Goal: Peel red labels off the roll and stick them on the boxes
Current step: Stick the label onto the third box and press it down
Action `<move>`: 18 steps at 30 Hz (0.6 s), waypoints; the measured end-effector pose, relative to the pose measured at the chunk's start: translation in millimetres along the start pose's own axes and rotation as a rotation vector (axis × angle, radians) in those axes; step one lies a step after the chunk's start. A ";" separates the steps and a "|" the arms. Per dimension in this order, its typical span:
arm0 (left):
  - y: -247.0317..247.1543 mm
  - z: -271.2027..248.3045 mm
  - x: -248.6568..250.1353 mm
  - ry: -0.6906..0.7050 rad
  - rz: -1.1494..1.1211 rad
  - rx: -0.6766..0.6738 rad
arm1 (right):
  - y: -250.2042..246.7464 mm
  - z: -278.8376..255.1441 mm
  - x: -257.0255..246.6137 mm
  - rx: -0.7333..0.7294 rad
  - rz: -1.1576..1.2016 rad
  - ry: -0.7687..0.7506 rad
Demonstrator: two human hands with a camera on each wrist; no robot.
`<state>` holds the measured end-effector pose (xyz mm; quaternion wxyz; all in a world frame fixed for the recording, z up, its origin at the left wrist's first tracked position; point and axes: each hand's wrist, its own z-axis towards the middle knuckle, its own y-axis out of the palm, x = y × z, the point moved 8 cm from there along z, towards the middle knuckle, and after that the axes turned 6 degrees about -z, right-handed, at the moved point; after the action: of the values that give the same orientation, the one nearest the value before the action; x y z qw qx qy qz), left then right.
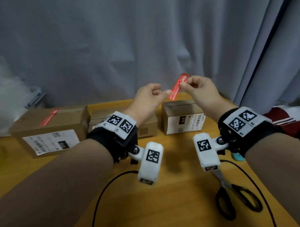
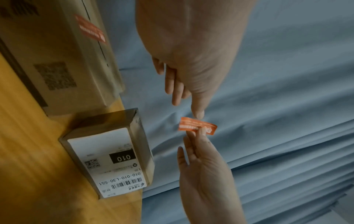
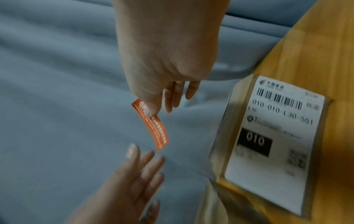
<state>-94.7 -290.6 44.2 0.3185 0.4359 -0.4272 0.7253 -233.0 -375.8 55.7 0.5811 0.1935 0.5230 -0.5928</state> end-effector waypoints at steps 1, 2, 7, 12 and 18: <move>8.5 8.5 -3.5 -0.003 0.043 -0.029 | -7.7 6.0 9.3 -0.008 -0.002 0.031; 18.4 16.7 -6.8 0.012 0.142 -0.074 | -13.6 11.3 19.9 -0.037 0.002 0.070; 70.2 43.4 -40.3 0.007 0.736 -0.449 | -25.4 32.1 58.9 -0.174 0.001 0.200; 80.0 55.7 -55.1 0.063 0.827 -0.508 | -11.2 41.1 77.9 -0.356 -0.010 0.355; 69.3 51.1 -59.0 0.099 0.912 -0.536 | 11.2 43.5 89.1 -0.516 -0.153 0.592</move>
<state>-109.5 -371.7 -19.9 0.0907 0.0742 -0.7282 0.6753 -228.8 -453.5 -6.9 0.3887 0.1642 0.8125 -0.4022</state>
